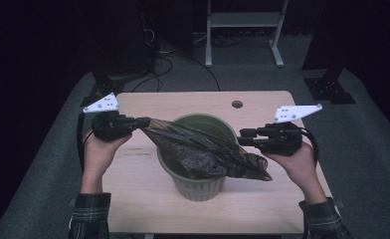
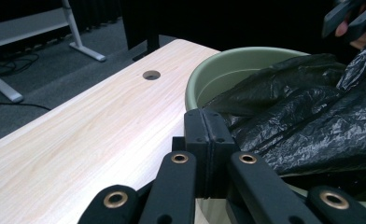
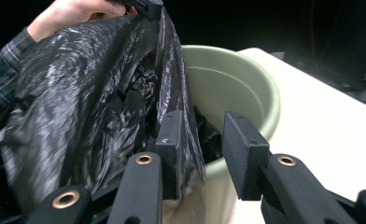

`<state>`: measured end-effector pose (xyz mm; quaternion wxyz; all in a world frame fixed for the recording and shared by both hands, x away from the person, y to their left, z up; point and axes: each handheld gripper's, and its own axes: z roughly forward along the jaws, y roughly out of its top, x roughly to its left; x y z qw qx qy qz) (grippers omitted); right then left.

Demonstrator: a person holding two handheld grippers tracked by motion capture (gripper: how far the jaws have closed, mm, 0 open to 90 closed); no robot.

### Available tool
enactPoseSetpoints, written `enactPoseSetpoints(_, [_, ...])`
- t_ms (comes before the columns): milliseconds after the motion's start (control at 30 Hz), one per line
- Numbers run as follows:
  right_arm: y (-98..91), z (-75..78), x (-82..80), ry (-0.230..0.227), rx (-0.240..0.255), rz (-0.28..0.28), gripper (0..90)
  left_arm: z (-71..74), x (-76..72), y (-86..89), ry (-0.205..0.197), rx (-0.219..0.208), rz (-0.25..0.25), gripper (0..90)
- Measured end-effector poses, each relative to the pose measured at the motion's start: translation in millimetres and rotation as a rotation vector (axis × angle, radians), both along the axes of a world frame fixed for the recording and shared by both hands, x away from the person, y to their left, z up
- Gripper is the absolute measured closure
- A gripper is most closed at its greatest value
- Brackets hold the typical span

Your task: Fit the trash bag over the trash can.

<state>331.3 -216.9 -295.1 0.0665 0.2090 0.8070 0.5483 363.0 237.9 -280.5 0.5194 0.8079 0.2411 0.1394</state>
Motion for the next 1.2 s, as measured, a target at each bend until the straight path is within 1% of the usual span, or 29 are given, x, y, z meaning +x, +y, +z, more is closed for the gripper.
enactPoseSetpoints(100, [13.7, -7.5, 6.7, 0.030, -0.029, 0.032, 69.2, -0.3, 0.1, 0.2, 0.001, -0.001, -0.001, 89.9])
enactPoseSetpoints(133, [17.1, -9.7, 8.2, 0.035, -0.043, 0.034, 74.5, -0.5, 0.3, 0.2, 0.003, 0.002, 0.000, 90.0])
enactPoseSetpoints(167, [19.8, -11.4, 9.1, 0.041, -0.068, 0.030, 79.1, -0.8, 0.5, 0.3, 0.005, 0.000, 0.001, 90.0])
enactPoseSetpoints(200, [21.9, -13.0, 10.0, 0.037, -0.086, 0.024, 85.1, -1.1, 0.7, 0.5, 0.004, 0.000, 0.000, 89.9])
enactPoseSetpoints(233, [22.5, -13.7, 10.3, 0.031, -0.093, 0.018, 90.0, -1.7, 1.1, 0.1, 0.005, 0.001, 0.003, 89.9])
enactPoseSetpoints(267, [22.3, -14.3, 11.1, 0.018, -0.092, 0.003, 90.0, -2.2, 1.9, -0.1, 0.005, 0.003, 0.003, 90.0])
enactPoseSetpoints(300, [21.1, -14.0, 12.8, 0.016, -0.085, -0.014, 90.0, -2.9, 2.8, -0.7, 0.004, 0.002, 0.006, 90.0])
enactPoseSetpoints(400, [14.9, -12.1, 19.8, -0.011, -0.038, -0.080, 90.0, -6.4, 8.9, -4.3, 0.008, 0.008, 0.014, 90.0])
enactPoseSetpoints(433, [13.1, -11.9, 23.4, -0.014, -0.023, -0.097, 90.0, -7.7, 10.8, -5.8, 0.011, 0.012, 0.019, 90.0])
enactPoseSetpoints(467, [12.2, -11.8, 26.1, -0.017, -0.022, -0.115, 90.0, -9.9, 14.5, -8.4, 0.013, 0.019, 0.027, 89.9])
enactPoseSetpoints(500, [11.2, -12.4, 31.2, -0.026, -0.020, -0.148, 90.0, -11.8, 17.9, -10.2, 0.013, 0.026, 0.037, 90.0])
enactPoseSetpoints(533, [10.9, -13.7, 35.7, -0.026, -0.012, -0.158, 90.0, -13.9, 21.1, -12.1, 0.017, 0.030, 0.053, 90.0])
enactPoseSetpoints(567, [11.3, -15.6, 40.4, -0.026, -0.013, -0.171, 90.0, -16.2, 24.7, -13.2, 0.019, 0.034, 0.063, 90.0])
enactPoseSetpoints(600, [12.0, -17.7, 44.1, -0.031, -0.019, -0.196, 90.0, -19.3, 29.0, -14.7, 0.027, 0.035, 0.076, 90.0])
enactPoseSetpoints(700, [15.1, -26.3, 56.5, -0.023, -0.033, -0.242, 90.0, -26.7, 38.0, -18.7, 0.044, 0.064, 0.107, 90.0])
enactPoseSetpoints(733, [16.9, -29.4, 60.4, -0.021, -0.040, -0.256, 90.0, -29.4, 41.3, -19.6, 0.053, 0.082, 0.118, 90.0])
enactPoseSetpoints(767, [18.8, -32.4, 63.8, -0.019, -0.048, -0.267, 90.0, -32.5, 44.3, -20.6, 0.067, 0.091, 0.126, 90.0])
enactPoseSetpoints(800, [20.7, -35.2, 66.8, -0.011, -0.050, -0.274, 90.0, -36.1, 47.6, -21.1, 0.081, 0.108, 0.126, 90.0])
enactPoseSetpoints(833, [23.0, -39.1, 70.7, -0.002, -0.055, -0.274, 90.0, -39.1, 49.2, -21.2, 0.092, 0.116, 0.124, 90.0])
enactPoseSetpoints(900, [25.8, -44.4, 73.4, 0.009, -0.055, -0.269, 90.0, -44.6, 50.0, -20.8, 0.111, 0.117, 0.116, 90.0])
enactPoseSetpoints(967, [28.2, -49.6, 73.6, 0.022, -0.056, -0.250, 90.0, -51.5, 49.6, -20.1, 0.132, 0.116, 0.109, 90.0])
enactPoseSetpoints(1000, [29.6, -52.1, 73.1, 0.026, -0.057, -0.250, 90.0, -55.3, 49.9, -20.5, 0.141, 0.147, 0.120, 90.0])
enactPoseSetpoints(1033, [31.1, -54.5, 73.7, 0.030, -0.075, -0.255, 90.0, -59.3, 50.5, -20.4, 0.146, 0.180, 0.138, 90.0])
enactPoseSetpoints(1067, [32.4, -57.3, 74.7, 0.032, -0.090, -0.264, 90.0, -64.9, 51.8, -18.4, 0.161, 0.164, 0.132, 90.0])
enactPoseSetpoints(1100, [32.7, -60.6, 76.1, 0.040, -0.091, -0.264, 90.0, -67.7, 52.1, -16.9, 0.172, 0.152, 0.130, 90.0])
enactPoseSetpoints(1133, [32.4, -62.2, 76.7, 0.046, -0.092, -0.262, 90.0, -70.8, 51.9, -15.3, 0.178, 0.155, 0.134, 90.0])
enactPoseSetpoints(1200, [31.3, -65.7, 76.5, 0.055, -0.094, -0.260, 90.0, -75.6, 51.0, -13.1, 0.188, 0.148, 0.124, 90.0])
